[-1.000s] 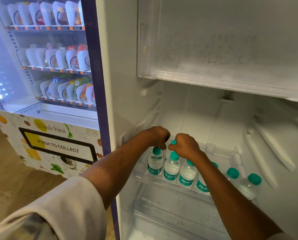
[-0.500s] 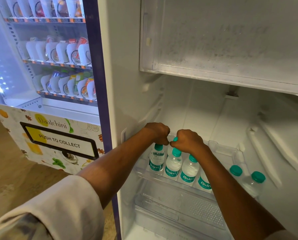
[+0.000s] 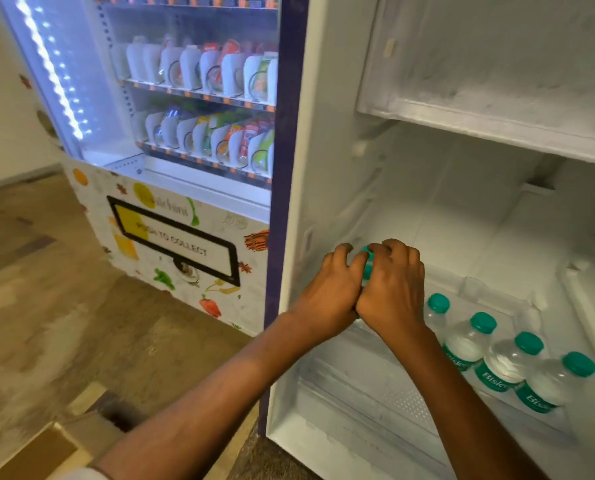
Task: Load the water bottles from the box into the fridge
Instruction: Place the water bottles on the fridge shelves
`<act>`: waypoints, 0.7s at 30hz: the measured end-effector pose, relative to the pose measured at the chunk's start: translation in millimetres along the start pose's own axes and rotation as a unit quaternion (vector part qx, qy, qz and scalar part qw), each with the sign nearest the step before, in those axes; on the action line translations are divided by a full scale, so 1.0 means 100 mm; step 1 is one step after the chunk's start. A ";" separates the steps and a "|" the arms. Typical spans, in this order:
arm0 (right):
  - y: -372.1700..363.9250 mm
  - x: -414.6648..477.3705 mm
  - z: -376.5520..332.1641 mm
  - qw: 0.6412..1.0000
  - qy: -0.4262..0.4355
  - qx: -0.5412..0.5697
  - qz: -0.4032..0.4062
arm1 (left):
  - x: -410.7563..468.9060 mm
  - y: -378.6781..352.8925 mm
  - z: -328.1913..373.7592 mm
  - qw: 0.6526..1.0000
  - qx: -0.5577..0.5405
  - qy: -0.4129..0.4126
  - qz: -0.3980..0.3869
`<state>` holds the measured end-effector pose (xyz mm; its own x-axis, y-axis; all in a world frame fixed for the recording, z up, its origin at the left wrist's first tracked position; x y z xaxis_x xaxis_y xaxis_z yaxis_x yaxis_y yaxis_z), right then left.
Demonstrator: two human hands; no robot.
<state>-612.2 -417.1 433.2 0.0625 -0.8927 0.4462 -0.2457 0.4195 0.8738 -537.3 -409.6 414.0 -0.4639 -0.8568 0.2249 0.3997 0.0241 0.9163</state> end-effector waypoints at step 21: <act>-1.57 -1.71 -2.68 0.905 0.330 0.216 -0.162 | -3.14 -0.42 -2.09 0.947 -0.027 0.306 0.096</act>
<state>-324.5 -286.1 271.1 0.7276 -0.6050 0.3235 -0.4577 -0.0768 0.8858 -243.3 -248.8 235.2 0.1587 -0.9779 0.1364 0.4774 0.1969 0.8563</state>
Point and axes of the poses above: each hand's wrist, its own x-axis towards the middle knuckle, its own y-axis out of the back of the hand, z = x × y, the point moved 10 cm from there along x, towards the middle knuckle, and after that the axes turned 8 degrees about -z, right-handed, at the moved point
